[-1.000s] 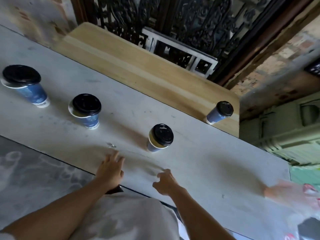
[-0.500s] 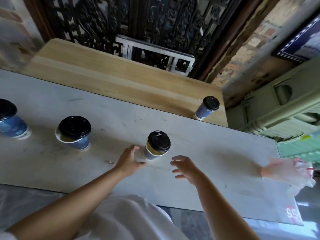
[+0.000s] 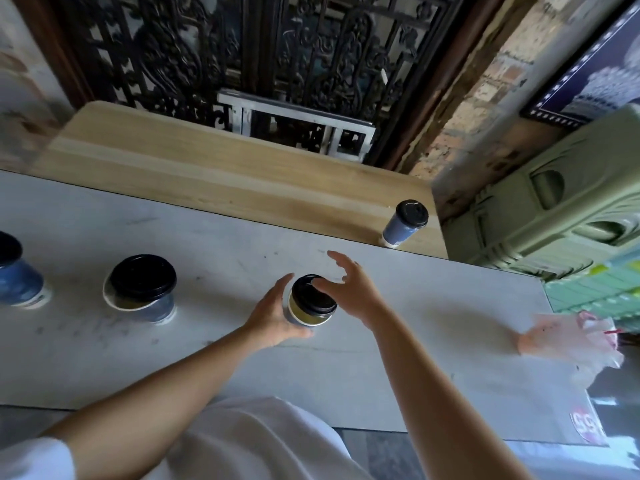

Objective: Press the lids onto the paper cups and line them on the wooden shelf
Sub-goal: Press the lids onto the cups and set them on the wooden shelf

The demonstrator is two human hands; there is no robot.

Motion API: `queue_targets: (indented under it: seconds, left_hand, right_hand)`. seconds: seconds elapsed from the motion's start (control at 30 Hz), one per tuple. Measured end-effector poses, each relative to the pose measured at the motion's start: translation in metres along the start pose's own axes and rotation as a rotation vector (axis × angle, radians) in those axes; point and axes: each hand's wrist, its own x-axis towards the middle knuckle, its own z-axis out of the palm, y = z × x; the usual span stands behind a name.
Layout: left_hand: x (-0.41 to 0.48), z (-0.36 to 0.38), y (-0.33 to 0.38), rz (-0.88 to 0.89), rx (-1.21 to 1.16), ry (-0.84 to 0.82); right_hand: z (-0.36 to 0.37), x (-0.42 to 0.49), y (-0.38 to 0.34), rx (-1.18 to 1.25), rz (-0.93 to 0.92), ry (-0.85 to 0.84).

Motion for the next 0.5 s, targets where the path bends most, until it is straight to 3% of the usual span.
queue_targets:
  seconds: [0.5]
  left_hand:
    - [0.002, 0.014, 0.003, 0.032, -0.047, 0.005]
  right_hand:
    - [0.012, -0.008, 0.002, -0.299, -0.047, -0.116]
